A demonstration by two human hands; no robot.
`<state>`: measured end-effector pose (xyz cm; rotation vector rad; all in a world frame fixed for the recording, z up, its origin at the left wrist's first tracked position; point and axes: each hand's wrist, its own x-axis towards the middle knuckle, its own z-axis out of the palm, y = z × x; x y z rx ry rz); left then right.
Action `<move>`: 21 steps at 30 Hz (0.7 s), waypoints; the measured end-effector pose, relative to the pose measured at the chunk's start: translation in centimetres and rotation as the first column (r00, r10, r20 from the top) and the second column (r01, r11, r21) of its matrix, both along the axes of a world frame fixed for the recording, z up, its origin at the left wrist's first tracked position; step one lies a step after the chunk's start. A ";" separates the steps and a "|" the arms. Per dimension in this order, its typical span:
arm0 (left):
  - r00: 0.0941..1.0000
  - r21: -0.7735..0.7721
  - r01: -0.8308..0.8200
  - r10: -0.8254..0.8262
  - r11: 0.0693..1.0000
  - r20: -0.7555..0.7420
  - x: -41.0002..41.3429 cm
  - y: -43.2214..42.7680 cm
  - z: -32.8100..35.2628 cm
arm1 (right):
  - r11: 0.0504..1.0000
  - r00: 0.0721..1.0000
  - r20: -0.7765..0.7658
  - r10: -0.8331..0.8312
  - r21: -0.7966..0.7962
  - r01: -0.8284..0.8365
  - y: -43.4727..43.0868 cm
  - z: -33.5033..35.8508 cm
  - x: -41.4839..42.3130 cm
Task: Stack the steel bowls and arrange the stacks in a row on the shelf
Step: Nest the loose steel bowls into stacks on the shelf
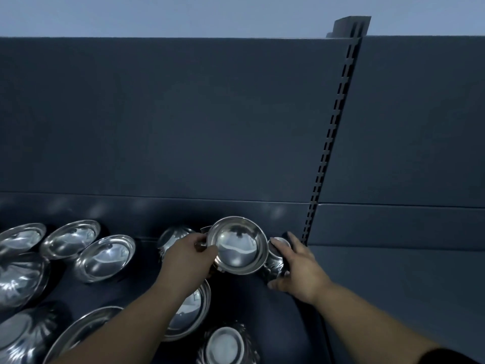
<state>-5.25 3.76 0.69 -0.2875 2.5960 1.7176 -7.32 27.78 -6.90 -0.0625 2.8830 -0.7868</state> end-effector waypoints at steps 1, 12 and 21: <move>1.000 0.022 -0.010 0.010 1.000 -0.001 -0.1 -0.1 -0.2 | 1.000 1.000 0.011 -0.004 -0.004 0.004 0.0 -0.4 -0.1; 0.998 0.021 -0.001 0.002 1.000 -0.058 -0.2 -0.7 -0.4 | 0.977 0.987 -0.066 -0.150 -0.162 0.137 0.6 1.2 3.6; 0.999 0.159 0.012 -0.019 0.987 0.038 0.5 0.3 -0.2 | 0.104 0.838 0.546 0.000 -0.833 0.543 3.3 5.9 8.9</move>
